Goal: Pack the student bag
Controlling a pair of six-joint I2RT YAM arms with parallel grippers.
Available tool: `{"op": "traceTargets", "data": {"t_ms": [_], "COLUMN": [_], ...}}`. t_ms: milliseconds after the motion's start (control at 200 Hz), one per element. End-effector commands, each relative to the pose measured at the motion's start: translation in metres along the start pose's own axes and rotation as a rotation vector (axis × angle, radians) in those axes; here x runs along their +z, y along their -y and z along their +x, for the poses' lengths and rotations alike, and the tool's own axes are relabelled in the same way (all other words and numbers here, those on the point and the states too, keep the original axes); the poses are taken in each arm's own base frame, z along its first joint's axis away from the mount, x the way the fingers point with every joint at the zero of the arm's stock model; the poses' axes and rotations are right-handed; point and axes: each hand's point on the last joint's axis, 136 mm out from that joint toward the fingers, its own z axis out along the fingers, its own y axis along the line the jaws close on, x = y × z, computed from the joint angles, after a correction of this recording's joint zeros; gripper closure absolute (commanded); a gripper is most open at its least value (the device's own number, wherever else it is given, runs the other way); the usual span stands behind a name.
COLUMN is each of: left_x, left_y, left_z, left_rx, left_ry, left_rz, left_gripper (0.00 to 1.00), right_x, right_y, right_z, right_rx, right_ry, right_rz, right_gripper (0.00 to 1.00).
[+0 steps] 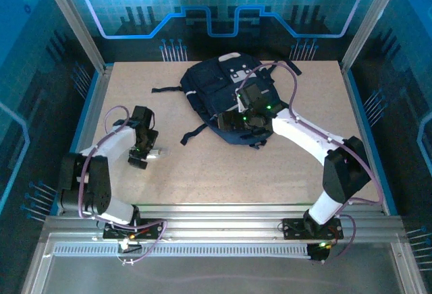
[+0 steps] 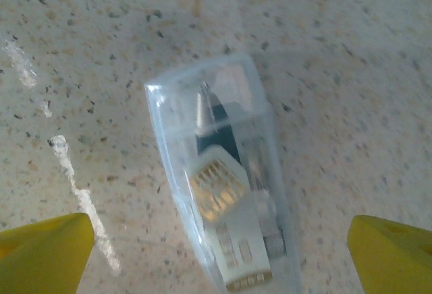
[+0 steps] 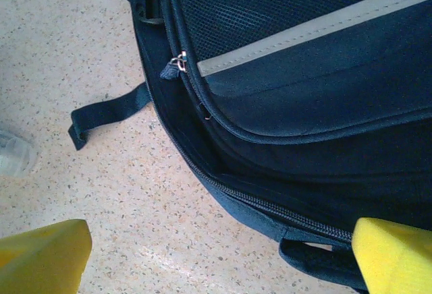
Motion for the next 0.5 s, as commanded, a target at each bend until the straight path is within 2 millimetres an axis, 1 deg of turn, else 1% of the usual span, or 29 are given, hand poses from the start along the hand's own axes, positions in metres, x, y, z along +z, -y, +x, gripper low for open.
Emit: {"op": "traceTargets", "data": {"t_ms": [0, 85, 190, 295, 390, 495], "left_x": [0.011, 0.019, 0.03, 0.041, 0.045, 0.047], "left_y": [0.004, 0.006, 0.009, 0.007, 0.002, -0.001], "left_z": [0.0, 0.0, 0.001, 0.005, 0.008, 0.008], "left_rx": [-0.099, -0.122, -0.139, -0.152, -0.168, -0.173], "left_ry": [-0.029, -0.027, -0.036, -0.059, -0.066, -0.066], "left_rz": [-0.001, 0.011, 0.004, -0.026, -0.058, -0.065], "left_gripper": [0.05, 0.08, 0.14, 0.24, 0.29, 0.4], "right_x": [-0.006, -0.007, -0.007, -0.008, -0.01, -0.011], "right_y": [0.004, 0.006, 0.009, 0.011, 0.014, 0.016], "right_z": [0.007, 0.009, 0.011, 0.011, 0.011, 0.01], "right_rx": [-0.03, -0.032, -0.035, -0.036, -0.037, -0.038], "right_ry": [0.001, -0.001, -0.002, 0.0, 0.005, 0.014], "right_rz": [0.034, 0.041, 0.051, 0.063, 0.075, 0.087], "right_gripper": [0.0, 0.0, 0.0, 0.0, 0.0, 0.0]}}
